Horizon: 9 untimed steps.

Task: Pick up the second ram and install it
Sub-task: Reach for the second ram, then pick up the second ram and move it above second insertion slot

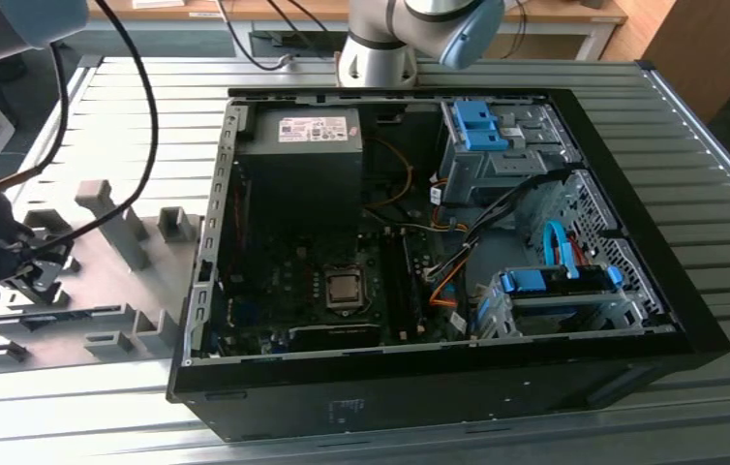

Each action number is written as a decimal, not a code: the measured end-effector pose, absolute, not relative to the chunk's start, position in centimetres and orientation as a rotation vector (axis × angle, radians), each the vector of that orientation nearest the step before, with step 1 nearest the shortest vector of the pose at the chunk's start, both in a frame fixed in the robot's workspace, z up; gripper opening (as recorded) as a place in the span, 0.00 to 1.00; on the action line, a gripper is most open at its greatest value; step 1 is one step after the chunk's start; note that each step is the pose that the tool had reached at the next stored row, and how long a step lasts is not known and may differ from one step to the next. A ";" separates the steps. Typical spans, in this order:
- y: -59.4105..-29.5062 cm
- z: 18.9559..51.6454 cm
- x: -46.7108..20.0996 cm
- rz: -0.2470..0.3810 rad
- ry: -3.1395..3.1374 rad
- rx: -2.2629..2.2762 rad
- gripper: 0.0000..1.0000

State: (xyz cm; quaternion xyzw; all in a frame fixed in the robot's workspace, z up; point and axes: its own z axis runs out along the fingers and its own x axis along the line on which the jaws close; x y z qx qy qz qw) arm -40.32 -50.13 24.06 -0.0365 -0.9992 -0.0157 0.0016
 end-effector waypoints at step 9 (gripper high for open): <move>-50.1 24.0 -40.3 -0.050 -3.136 -0.114 0.11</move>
